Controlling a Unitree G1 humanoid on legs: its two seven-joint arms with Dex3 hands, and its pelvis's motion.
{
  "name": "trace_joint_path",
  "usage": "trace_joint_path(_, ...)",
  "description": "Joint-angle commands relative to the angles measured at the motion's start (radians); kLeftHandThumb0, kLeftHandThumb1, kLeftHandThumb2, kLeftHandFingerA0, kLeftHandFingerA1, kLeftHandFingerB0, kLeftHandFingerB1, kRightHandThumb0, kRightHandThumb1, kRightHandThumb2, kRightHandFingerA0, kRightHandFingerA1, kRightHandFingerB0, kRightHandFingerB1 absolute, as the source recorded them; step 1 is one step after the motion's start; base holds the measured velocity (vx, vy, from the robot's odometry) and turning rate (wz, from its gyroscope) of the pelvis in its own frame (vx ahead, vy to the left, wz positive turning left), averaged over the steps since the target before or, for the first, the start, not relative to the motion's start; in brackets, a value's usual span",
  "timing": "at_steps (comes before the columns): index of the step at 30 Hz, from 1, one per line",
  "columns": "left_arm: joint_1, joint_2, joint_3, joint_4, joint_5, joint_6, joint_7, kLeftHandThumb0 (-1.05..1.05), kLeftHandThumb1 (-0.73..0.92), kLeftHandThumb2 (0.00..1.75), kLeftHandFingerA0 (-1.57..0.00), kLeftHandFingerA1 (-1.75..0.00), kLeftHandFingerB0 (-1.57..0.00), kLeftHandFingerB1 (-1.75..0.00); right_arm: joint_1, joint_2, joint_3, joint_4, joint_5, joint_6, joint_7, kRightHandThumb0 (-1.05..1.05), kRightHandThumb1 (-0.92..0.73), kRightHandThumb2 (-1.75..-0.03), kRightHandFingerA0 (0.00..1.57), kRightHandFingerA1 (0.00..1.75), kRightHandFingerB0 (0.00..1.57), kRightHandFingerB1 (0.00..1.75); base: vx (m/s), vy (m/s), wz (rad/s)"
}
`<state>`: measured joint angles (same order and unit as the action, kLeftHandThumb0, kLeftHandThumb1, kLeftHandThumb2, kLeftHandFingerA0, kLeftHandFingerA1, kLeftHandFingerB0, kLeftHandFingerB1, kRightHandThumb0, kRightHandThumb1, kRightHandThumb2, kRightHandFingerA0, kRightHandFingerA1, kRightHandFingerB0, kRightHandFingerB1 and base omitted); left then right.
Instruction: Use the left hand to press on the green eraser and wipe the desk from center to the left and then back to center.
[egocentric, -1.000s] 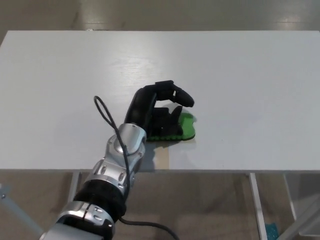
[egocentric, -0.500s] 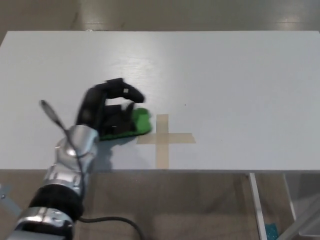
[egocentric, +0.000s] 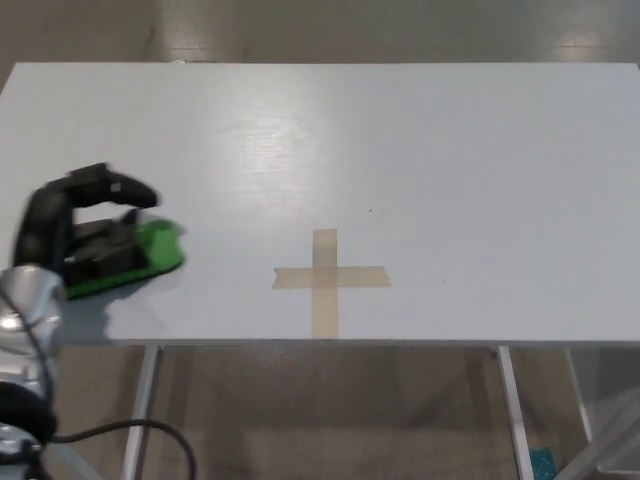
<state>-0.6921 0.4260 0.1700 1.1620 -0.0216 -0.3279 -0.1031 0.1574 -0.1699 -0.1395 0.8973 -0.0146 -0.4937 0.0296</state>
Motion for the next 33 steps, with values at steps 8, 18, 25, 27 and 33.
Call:
trace_joint_path(8,0.065,0.097,0.028,0.112,0.004,0.034,-0.024,-0.18,0.58,1.07,-1.23,-1.18,-0.97,-1.04,0.005,0.009,-0.008,0.016,0.017,0.012,0.002,-0.40,-0.75,-0.63,0.70,0.54,0.54,0.37,0.00,0.000,0.00)
trace_joint_path(18,0.052,0.058,0.007,0.103,0.004,0.021,-0.022,-0.17,0.73,0.81,-1.17,-1.25,-0.93,-1.12,0.009,0.003,0.004,0.018,-0.002,0.011,-0.010,-0.39,-0.76,-0.63,0.69,0.54,0.52,0.37,0.00,0.000,0.00)
trace_joint_path(25,0.051,-0.010,-0.038,0.077,0.030,-0.005,-0.013,-0.10,0.77,0.77,-1.12,-1.24,-0.87,-1.12,0.014,0.006,0.005,0.005,-0.001,0.011,-0.018,-0.39,-0.76,-0.63,0.70,0.54,0.52,0.37,0.00,0.000,0.00)
trace_joint_path(27,0.051,-0.030,-0.055,0.068,0.039,-0.012,-0.006,-0.14,0.74,0.80,-1.11,-1.24,-0.86,-1.15,0.011,0.006,0.005,0.009,-0.002,0.008,-0.018,-0.38,-0.76,-0.63,0.69,0.54,0.52,0.37,0.00,0.000,0.00)
trace_joint_path(33,0.055,-0.117,-0.129,0.009,0.064,-0.030,0.005,-0.16,0.73,0.84,-1.06,-1.27,-0.82,-1.25,0.008,0.004,0.005,0.009,0.001,0.006,-0.008,-0.38,-0.76,-0.63,0.70,0.54,0.53,0.37,0.00,0.000,0.00)
